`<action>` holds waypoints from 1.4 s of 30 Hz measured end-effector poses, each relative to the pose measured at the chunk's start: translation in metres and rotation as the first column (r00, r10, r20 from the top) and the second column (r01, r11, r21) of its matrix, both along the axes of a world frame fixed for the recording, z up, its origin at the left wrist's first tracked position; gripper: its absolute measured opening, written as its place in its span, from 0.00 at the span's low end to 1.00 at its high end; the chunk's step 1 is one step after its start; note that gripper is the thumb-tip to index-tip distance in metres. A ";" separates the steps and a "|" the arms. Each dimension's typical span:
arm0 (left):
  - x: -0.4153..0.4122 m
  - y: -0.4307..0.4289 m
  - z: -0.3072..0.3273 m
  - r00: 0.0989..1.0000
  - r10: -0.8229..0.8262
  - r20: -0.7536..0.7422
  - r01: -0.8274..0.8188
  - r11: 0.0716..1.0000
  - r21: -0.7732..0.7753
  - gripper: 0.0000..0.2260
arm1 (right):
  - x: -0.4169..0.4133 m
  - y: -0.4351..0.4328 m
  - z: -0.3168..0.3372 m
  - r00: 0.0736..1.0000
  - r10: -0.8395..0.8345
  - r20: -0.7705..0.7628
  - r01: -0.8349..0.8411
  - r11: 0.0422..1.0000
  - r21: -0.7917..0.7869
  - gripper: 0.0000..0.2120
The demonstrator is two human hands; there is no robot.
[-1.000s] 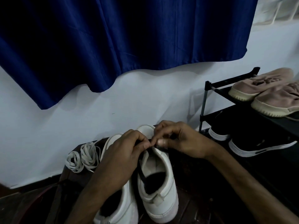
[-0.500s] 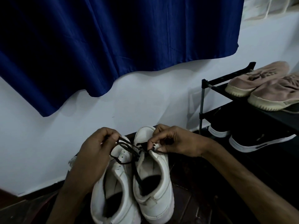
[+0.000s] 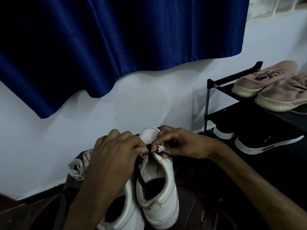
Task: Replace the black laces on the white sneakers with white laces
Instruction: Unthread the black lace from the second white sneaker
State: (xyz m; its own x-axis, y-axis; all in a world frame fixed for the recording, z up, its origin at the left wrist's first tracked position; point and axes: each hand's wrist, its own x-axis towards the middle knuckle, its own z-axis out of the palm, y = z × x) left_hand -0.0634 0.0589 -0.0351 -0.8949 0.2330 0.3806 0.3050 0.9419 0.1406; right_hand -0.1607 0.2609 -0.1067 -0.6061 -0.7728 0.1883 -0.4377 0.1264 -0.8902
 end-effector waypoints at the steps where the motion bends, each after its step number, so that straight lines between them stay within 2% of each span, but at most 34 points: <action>1: 0.000 -0.002 0.001 0.998 0.040 -0.057 -0.041 0.999 -0.010 0.10 | 0.000 0.000 0.000 1.000 -0.002 0.001 0.002 1.000 0.004 0.13; 3: 0.001 -0.013 0.003 0.971 0.174 -0.163 -0.169 0.985 0.040 0.09 | 0.000 0.001 0.000 1.000 0.001 -0.011 -0.001 1.000 0.018 0.13; 5: 0.003 -0.027 0.008 0.931 0.344 -0.121 -0.313 0.925 0.215 0.11 | 0.000 0.001 0.001 1.000 0.009 -0.030 -0.008 1.000 0.029 0.13; 7: 0.002 -0.034 0.007 0.934 0.354 -0.043 -0.328 0.900 0.286 0.07 | 0.000 0.001 0.002 0.999 0.014 -0.034 -0.013 0.999 0.035 0.12; 11: 0.006 -0.009 0.006 0.995 0.102 -0.011 -0.100 0.986 0.133 0.09 | 0.000 0.001 0.002 0.999 0.011 -0.045 -0.010 0.999 0.035 0.13; 14: 0.006 0.004 0.001 0.989 -0.037 0.145 0.029 0.998 0.057 0.16 | -0.001 0.001 -0.001 1.000 0.004 -0.019 -0.003 1.000 0.020 0.15; 17: 0.006 0.004 -0.004 0.988 -0.067 0.142 0.054 0.994 0.096 0.14 | -0.002 0.002 0.000 1.000 0.009 -0.017 -0.008 0.999 0.035 0.15; 22: 0.003 -0.010 0.000 1.000 -0.017 0.008 0.018 0.990 -0.138 0.05 | 0.000 0.004 0.004 0.999 0.019 -0.039 -0.017 0.999 0.047 0.13; 24: 0.002 -0.013 -0.004 1.000 -0.025 0.000 0.025 0.989 -0.147 0.06 | 0.001 0.004 0.004 0.999 0.017 -0.033 -0.016 0.999 0.038 0.13; 26: 0.001 -0.018 -0.005 1.000 0.023 -0.022 -0.026 0.989 -0.146 0.07 | 0.001 0.003 0.004 1.000 0.015 -0.028 -0.014 0.999 0.036 0.13; 28: 0.001 -0.026 0.001 0.985 0.155 -0.079 -0.167 0.967 -0.193 0.08 | 0.000 0.001 0.004 1.000 0.020 -0.015 -0.019 0.999 0.044 0.13; 31: -0.002 -0.055 0.009 0.907 0.403 -0.124 -0.418 0.899 -0.134 0.09 | -0.001 0.001 0.004 1.000 0.026 -0.011 -0.026 0.999 0.045 0.13; 33: 0.000 -0.069 0.008 0.865 0.492 -0.096 -0.501 0.849 -0.167 0.08 | -0.002 0.000 0.005 0.999 0.034 -0.024 -0.032 0.998 0.055 0.12; 35: 0.003 -0.062 0.005 0.904 0.418 -0.086 -0.427 0.889 -0.164 0.07 | -0.002 0.002 0.004 0.999 0.034 -0.032 -0.032 0.998 0.061 0.13; 37: 0.006 -0.036 0.010 0.970 0.241 -0.041 -0.241 0.970 0.006 0.07 | -0.002 0.003 0.004 0.999 0.032 -0.034 -0.030 0.998 0.056 0.13; 39: 0.006 -0.011 0.014 0.996 0.048 0.075 -0.061 0.984 0.167 0.12 | -0.002 0.004 0.003 0.999 0.029 -0.039 -0.027 0.998 0.052 0.13; 42: 0.005 0.000 0.002 0.972 -0.085 0.219 0.058 0.990 0.129 0.17 | -0.003 0.004 0.000 1.000 0.011 -0.022 -0.010 0.999 0.048 0.14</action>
